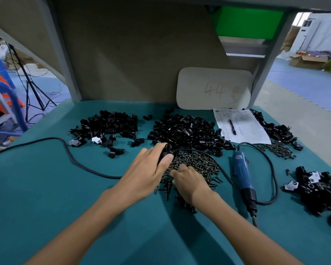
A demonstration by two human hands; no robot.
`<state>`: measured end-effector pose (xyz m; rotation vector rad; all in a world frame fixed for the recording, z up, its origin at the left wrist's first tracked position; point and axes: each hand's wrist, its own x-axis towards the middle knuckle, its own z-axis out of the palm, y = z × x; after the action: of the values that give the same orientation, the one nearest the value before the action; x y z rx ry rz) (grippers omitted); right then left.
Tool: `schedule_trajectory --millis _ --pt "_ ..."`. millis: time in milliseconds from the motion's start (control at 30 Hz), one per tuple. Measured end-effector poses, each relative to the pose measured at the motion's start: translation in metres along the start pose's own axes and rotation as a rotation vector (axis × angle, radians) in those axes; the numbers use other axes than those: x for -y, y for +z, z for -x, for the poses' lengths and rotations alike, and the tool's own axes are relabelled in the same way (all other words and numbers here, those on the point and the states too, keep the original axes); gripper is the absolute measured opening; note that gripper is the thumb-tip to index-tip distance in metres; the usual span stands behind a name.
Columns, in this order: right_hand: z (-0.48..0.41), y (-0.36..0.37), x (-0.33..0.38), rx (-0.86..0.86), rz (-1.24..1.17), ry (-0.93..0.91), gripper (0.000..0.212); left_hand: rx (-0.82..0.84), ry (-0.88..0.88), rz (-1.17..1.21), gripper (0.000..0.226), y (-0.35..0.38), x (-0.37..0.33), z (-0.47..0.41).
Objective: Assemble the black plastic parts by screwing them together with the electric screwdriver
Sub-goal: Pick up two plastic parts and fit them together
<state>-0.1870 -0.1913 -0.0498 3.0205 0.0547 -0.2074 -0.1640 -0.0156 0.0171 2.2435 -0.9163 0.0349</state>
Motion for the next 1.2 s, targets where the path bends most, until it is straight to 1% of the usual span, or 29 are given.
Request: schedule_trajectory --millis 100,167,200,233,267,333,367,433,467,533,567,667,700,767,933,1067,1200 --pt "-0.001 0.005 0.0 -0.047 -0.014 -0.007 0.024 0.002 -0.005 -0.008 0.054 0.0 -0.003 0.0" --pt "-0.001 0.005 -0.001 -0.075 -0.024 -0.026 0.024 0.004 -0.006 -0.015 0.054 -0.001 -0.004 0.0" --pt "0.0 0.004 -0.003 -0.094 -0.051 -0.026 0.025 0.007 -0.008 -0.021 0.054 -0.002 -0.003 0.001" --pt "0.001 0.001 -0.005 -0.142 -0.129 -0.017 0.025 0.009 -0.01 -0.026 0.054 -0.003 -0.003 0.001" --pt "0.004 -0.004 -0.01 -0.199 -0.275 0.027 0.022 0.007 -0.013 -0.03 0.054 -0.004 -0.003 0.002" --pt "0.01 -0.019 -0.021 -0.278 -0.671 0.158 0.013 0.004 -0.011 -0.04 0.056 -0.006 -0.003 0.003" --pt "0.014 -0.027 -0.026 -0.295 -0.856 0.176 0.009 0.004 -0.008 -0.043 0.057 -0.006 -0.003 0.004" --pt "0.024 -0.04 -0.03 -0.293 -1.158 0.149 0.002 0.003 -0.003 -0.036 0.057 -0.007 -0.003 0.004" --pt "0.029 -0.045 -0.029 -0.298 -1.288 0.114 0.007 0.001 0.0 -0.03 0.057 -0.007 -0.002 0.004" --pt "0.038 -0.055 -0.024 -0.35 -1.47 0.049 0.018 -0.005 0.007 -0.019 0.058 -0.007 -0.002 0.004" --pt "0.042 -0.059 -0.022 -0.381 -1.535 0.03 0.019 -0.009 0.014 -0.02 0.058 -0.006 -0.002 0.003" --pt "0.054 -0.069 -0.017 -0.448 -1.758 -0.025 0.011 -0.015 0.041 -0.047 0.061 -0.005 -0.003 0.002" --pt "0.057 -0.072 -0.015 -0.46 -1.801 -0.046 0.011 -0.013 0.049 -0.054 0.061 -0.005 -0.003 0.002" --pt "0.059 -0.075 -0.01 -0.495 -1.788 -0.066 0.013 -0.013 0.056 -0.067 0.061 -0.005 -0.004 0.002" --pt "0.059 -0.077 -0.006 -0.548 -1.588 -0.047 0.013 -0.011 0.032 -0.098 0.059 -0.007 -0.004 0.003" --pt "0.062 -0.079 -0.01 -0.519 -1.528 -0.097 0.018 -0.008 0.019 -0.124 0.059 -0.008 -0.003 0.003" --pt "0.06 -0.079 -0.013 -0.469 -1.497 -0.091 0.019 -0.013 0.02 -0.127 0.057 -0.008 -0.003 0.004"
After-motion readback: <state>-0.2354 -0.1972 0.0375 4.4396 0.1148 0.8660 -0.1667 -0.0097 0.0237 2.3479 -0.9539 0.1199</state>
